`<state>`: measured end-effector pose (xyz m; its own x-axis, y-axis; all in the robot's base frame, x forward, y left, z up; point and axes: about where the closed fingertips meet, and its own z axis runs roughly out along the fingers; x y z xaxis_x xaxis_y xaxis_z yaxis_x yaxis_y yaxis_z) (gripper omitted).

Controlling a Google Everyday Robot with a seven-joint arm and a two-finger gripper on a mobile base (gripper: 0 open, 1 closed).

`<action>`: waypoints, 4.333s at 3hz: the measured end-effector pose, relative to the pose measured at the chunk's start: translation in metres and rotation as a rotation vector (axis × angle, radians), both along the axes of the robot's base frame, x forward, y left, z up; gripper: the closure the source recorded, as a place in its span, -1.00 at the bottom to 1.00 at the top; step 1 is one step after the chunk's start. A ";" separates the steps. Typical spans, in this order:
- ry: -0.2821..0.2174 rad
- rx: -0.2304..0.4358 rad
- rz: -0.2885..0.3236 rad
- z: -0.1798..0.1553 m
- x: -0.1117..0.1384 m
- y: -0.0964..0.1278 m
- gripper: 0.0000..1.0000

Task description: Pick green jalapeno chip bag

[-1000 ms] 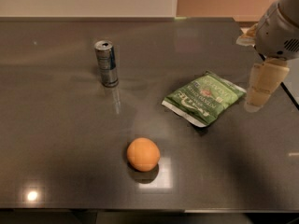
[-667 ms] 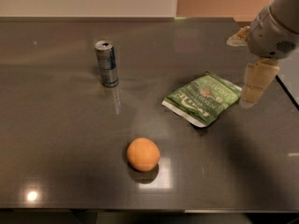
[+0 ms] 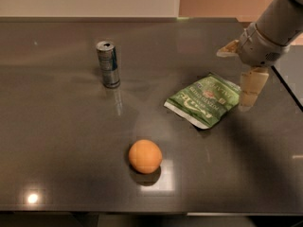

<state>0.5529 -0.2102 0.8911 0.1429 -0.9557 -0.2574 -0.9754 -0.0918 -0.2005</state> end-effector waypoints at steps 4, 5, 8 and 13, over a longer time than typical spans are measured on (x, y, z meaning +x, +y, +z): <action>0.094 -0.083 0.176 -0.061 0.026 0.011 -1.00; 0.104 -0.099 0.200 -0.064 0.024 0.014 -0.62; 0.081 -0.093 0.226 -0.038 0.017 0.025 0.76; -0.063 0.114 0.131 0.103 0.037 0.062 1.00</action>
Offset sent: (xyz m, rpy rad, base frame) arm 0.0287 0.0072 -0.0568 -0.0651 0.0896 0.1662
